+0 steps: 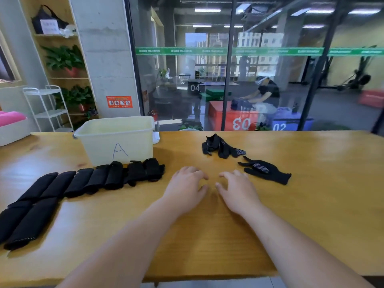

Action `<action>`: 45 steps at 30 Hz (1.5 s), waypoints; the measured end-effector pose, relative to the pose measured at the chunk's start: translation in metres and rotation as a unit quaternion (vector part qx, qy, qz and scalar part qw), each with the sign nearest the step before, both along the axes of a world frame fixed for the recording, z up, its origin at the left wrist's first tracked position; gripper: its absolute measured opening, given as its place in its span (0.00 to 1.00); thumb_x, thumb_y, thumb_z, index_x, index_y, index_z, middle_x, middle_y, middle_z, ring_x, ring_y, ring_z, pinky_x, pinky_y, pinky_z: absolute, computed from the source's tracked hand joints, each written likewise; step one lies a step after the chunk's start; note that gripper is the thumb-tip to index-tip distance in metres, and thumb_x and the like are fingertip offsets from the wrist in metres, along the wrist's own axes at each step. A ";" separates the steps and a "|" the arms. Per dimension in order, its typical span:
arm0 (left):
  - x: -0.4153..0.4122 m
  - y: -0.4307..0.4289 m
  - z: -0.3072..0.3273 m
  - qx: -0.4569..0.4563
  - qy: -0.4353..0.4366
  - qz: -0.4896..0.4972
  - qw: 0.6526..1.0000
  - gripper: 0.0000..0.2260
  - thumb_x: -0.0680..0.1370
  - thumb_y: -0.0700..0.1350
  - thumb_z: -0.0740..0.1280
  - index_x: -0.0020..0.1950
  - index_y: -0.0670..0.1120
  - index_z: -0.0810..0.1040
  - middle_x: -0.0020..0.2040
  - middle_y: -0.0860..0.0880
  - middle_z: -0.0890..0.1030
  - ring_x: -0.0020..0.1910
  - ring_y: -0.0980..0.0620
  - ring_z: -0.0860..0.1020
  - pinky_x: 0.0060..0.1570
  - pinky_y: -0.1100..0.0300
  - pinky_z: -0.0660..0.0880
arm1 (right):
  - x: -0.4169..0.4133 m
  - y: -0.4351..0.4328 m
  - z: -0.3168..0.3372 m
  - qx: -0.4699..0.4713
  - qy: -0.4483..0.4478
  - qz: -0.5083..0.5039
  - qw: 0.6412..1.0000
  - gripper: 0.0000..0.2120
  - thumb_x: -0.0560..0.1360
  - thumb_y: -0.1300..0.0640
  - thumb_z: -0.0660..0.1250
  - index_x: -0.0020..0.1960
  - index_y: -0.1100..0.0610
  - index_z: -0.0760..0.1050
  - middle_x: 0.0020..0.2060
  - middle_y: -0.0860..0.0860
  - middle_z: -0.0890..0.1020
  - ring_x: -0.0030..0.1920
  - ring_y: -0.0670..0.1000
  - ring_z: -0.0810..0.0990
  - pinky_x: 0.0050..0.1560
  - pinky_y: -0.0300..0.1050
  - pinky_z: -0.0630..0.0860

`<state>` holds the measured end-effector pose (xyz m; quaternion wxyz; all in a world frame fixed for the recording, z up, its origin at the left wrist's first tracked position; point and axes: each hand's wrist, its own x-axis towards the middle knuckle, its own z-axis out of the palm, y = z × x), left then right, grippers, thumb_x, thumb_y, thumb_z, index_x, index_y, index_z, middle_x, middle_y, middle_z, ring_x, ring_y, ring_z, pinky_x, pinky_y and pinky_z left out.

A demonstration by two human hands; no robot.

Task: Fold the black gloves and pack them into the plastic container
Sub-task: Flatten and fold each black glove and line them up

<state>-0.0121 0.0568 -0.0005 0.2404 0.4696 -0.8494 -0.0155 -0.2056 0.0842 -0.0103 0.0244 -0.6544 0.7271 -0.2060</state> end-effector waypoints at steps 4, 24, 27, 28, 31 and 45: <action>-0.035 -0.008 -0.005 0.006 -0.012 -0.029 0.999 0.15 0.84 0.55 0.65 0.70 0.55 0.79 0.71 0.53 0.76 0.74 0.49 0.70 0.75 0.49 0.67 | -0.041 0.003 -0.004 -0.005 0.026 -0.052 0.998 0.24 0.83 0.37 0.62 0.77 0.43 0.70 0.78 0.50 0.69 0.79 0.54 0.63 0.74 0.56 0.71; -0.005 -0.057 -0.030 -0.015 0.027 0.011 0.999 0.14 0.84 0.50 0.65 0.68 0.53 0.81 0.68 0.55 0.79 0.70 0.51 0.74 0.72 0.53 0.69 | 0.026 -0.039 -0.015 -0.050 0.079 0.041 0.995 0.22 0.85 0.49 0.54 0.76 0.49 0.73 0.65 0.45 0.81 0.71 0.52 0.70 0.69 0.50 0.70; -0.003 -0.063 -0.029 0.006 0.065 0.018 0.998 0.14 0.83 0.48 0.65 0.68 0.53 0.80 0.67 0.55 0.79 0.68 0.52 0.74 0.70 0.53 0.71 | 0.028 -0.042 -0.017 -0.047 0.047 0.054 0.996 0.20 0.85 0.50 0.55 0.73 0.49 0.75 0.64 0.45 0.80 0.68 0.50 0.72 0.63 0.49 0.75; -0.004 -0.063 -0.030 0.010 0.069 0.014 0.997 0.14 0.83 0.48 0.65 0.69 0.53 0.80 0.67 0.55 0.79 0.67 0.52 0.75 0.69 0.52 0.72 | 0.028 -0.042 -0.018 -0.042 0.044 0.066 0.996 0.19 0.84 0.50 0.54 0.71 0.49 0.77 0.61 0.44 0.80 0.63 0.50 0.73 0.57 0.49 0.77; -0.006 -0.060 -0.030 0.016 0.066 -0.023 0.997 0.15 0.82 0.44 0.65 0.68 0.52 0.81 0.64 0.56 0.81 0.63 0.53 0.77 0.67 0.52 0.73 | 0.027 -0.041 -0.014 -0.047 0.021 0.115 0.992 0.18 0.82 0.51 0.53 0.59 0.48 0.80 0.48 0.43 0.81 0.51 0.48 0.74 0.48 0.52 0.78; -0.003 -0.069 -0.032 0.030 -0.001 0.025 0.999 0.19 0.84 0.56 0.62 0.75 0.56 0.75 0.72 0.60 0.75 0.72 0.58 0.73 0.84 0.49 0.55 | -0.043 -0.135 -0.012 0.085 0.065 0.037 0.994 0.30 0.87 0.39 0.48 0.87 0.49 0.53 0.86 0.46 0.48 0.86 0.52 0.43 0.84 0.58 0.51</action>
